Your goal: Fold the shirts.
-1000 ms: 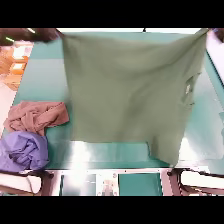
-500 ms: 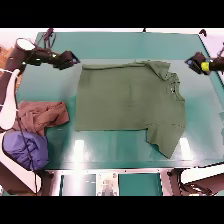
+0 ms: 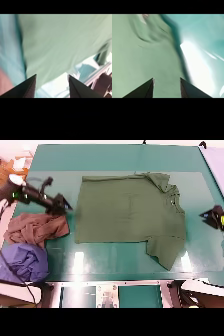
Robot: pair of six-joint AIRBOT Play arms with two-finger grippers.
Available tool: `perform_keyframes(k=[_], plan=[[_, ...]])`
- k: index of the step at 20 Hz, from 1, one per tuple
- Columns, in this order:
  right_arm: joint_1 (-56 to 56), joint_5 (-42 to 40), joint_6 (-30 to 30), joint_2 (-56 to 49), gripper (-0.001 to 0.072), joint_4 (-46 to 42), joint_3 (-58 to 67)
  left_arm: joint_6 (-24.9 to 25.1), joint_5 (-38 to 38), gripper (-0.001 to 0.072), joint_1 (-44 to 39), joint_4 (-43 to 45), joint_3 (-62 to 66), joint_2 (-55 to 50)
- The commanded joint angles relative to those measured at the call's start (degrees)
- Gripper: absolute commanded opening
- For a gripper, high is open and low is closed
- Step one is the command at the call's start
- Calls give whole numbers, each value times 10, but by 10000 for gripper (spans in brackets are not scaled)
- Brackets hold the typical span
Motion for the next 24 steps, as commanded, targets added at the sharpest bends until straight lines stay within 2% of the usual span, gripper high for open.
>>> perform_keyframes(k=[1, 5, 10, 11, 13, 14, 16, 17, 18, 19, 20, 21, 24], plan=[[-62, 3, -28, 21, 374, -17, -94, 17, 63, 461, 2, 24, -194, 78], [-40, -39, -34, 18, 374, -14, -164, 17, 127, 461, -27, 11, -295, 87], [38, -61, -43, 1, 375, 30, -176, 17, 268, 459, -98, -24, -304, 87], [54, -66, -43, -3, 375, 33, -176, 17, 278, 392, -97, -25, -304, 87], [84, -71, -43, -14, 375, 33, -176, 23, 280, 47, -96, -24, -296, 87], [96, -75, -43, -19, 375, 37, -176, 24, 283, 22, -96, -24, -292, 87], [113, -89, -44, -30, 374, 51, -176, 26, 285, 22, -96, -24, -283, 87], [118, -95, -44, -33, 347, 57, -176, 26, 284, 22, -96, -22, -283, 87], [119, -98, -44, -34, 245, 58, -176, 27, 284, 22, -96, -21, -283, 87], [118, -99, -44, -34, 210, 57, -174, 26, 283, 22, -96, -21, -283, 87], [118, -96, -44, -33, 76, 57, -166, 26, 281, 22, -96, -21, -280, 87], [118, -89, -44, -29, 22, 57, -156, 27, 272, 21, -96, -21, -271, 88], [119, -61, -45, 26, 21, 102, -87, 33, 250, 18, -96, -22, -201, 136]])
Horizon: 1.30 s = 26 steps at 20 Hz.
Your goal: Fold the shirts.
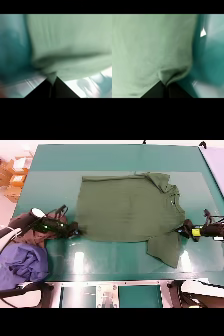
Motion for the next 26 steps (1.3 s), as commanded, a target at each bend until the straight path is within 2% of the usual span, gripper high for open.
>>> perform_keyframes(k=[1, 4, 7, 10, 13, 15, 19, 22, 26], plan=[[4, 45, -14, 62, 21, 78, 86, 3, -20, 19, 0, -19, 88, 70], [3, 73, -15, 151, 21, 149, 237, 2, -15, 19, 0, -18, 243, 195], [3, 69, -12, 229, 21, 158, 421, 2, -5, 20, 0, 6, 438, 291], [3, 29, -12, 284, 21, 157, 572, 2, -21, 20, 0, 28, 619, 328], [3, -28, -12, 330, 21, 132, 663, -22, -60, 21, 0, 60, 750, 329], [3, -55, -12, 355, 21, 99, 677, -30, -64, 21, 0, 81, 762, 336], [3, -44, -8, 358, 21, 90, 651, -89, -144, 21, 0, 136, 732, 328], [5, -24, -8, 348, 21, 133, 525, -98, -145, 21, 0, 164, 605, 326], [49, -63, -42, 301, 21, 134, 272, -90, -99, 21, 0, 157, 415, 255]])
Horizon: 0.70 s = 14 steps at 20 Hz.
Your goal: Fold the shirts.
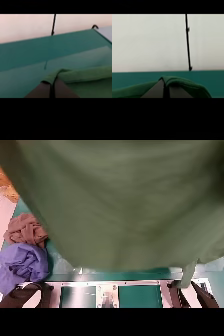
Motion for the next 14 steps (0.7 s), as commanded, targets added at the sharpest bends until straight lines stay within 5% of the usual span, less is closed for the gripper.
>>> perform_keyframes(k=[1, 7, 14], plan=[[41, -43, -40, -46, 21, 10, -195, 21, 46, 21, 0, -1, -144, -71], [125, -206, -76, -294, 21, 12, -273, 134, 142, 21, -1, -127, -158, -363], [119, -78, -6, -589, 21, 3, -7, 82, 146, 20, 8, -110, -1, -519]])
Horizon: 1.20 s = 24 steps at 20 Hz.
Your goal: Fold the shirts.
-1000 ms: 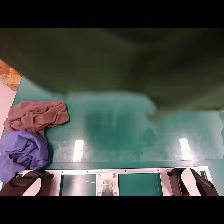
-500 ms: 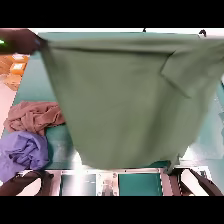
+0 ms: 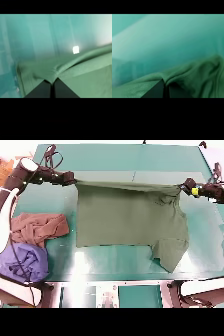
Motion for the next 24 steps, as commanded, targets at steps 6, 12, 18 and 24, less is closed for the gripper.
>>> perform_keyframes(k=[6, 12, 18, 24], plan=[[-28, 221, 72, -114, 21, -189, 196, -72, -120, 21, 31, 67, 53, -52], [-29, 235, 72, -114, 20, -234, 156, -87, -129, 21, 0, 74, -26, -53], [-26, 226, 72, -115, 21, -246, 140, -101, -116, 21, -4, 80, -73, -61], [-23, 224, 72, -115, 21, -247, 140, -143, -213, 21, -3, 62, -70, -61]])
